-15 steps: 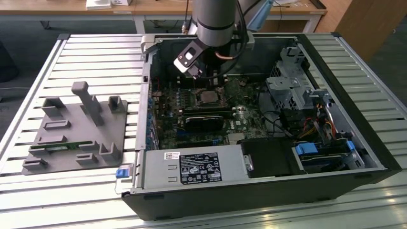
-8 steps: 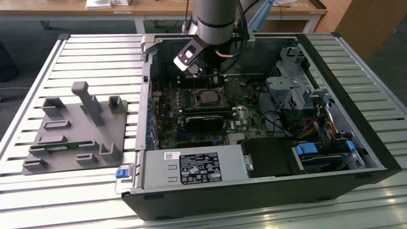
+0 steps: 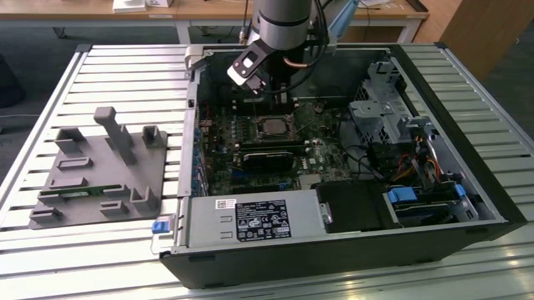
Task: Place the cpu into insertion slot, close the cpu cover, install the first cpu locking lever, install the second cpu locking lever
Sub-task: 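Close the cpu cover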
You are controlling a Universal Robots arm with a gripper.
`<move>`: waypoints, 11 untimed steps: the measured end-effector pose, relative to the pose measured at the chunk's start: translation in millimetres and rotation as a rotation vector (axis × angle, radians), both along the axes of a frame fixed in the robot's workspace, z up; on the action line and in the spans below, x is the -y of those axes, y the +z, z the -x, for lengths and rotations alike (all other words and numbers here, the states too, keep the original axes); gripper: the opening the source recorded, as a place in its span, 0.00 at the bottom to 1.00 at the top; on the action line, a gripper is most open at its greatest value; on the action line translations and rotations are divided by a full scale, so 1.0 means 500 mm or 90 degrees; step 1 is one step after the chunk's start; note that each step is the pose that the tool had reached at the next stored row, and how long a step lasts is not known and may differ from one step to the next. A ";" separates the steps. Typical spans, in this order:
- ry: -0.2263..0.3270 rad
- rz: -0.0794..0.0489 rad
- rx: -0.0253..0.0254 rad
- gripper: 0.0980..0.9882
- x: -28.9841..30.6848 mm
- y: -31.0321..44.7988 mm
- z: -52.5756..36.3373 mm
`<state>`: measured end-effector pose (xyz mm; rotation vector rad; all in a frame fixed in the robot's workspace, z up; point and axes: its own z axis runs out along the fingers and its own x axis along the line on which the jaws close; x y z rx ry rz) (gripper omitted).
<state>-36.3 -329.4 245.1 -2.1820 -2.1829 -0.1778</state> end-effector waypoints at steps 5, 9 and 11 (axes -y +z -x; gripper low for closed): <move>0.000 0.000 -0.0021 0.02 0.000 0.032 0.000; 0.000 -0.002 -0.0033 0.02 0.001 0.046 0.000; 0.000 -0.003 -0.0033 0.02 0.006 0.046 0.000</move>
